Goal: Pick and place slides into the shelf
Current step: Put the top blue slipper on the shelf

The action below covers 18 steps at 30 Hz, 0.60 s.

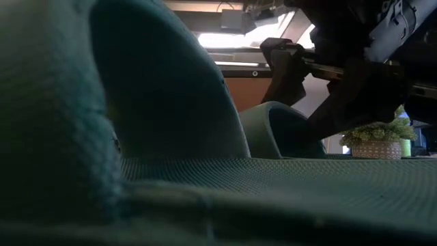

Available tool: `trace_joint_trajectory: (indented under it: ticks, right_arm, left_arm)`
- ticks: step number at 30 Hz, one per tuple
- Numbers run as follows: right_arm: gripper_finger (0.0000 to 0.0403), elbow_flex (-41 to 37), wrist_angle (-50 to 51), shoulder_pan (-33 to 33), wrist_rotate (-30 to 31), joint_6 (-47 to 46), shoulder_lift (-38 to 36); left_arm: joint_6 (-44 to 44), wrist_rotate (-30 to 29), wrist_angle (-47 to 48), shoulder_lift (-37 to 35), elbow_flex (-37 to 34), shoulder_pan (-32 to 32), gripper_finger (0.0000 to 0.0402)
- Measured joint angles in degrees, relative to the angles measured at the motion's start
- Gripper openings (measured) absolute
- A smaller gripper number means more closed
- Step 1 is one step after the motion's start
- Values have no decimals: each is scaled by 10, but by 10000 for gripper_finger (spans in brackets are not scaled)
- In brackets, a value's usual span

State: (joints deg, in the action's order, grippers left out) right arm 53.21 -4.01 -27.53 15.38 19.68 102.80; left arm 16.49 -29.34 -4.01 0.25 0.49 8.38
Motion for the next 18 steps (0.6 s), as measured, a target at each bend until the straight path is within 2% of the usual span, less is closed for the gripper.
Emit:
trace_joint_trajectory:
  ticks: [18]
  right_arm:
    - [245,0,1,5,0,0,0]
  left_arm:
    - [0,0,0,0,0,0,217]
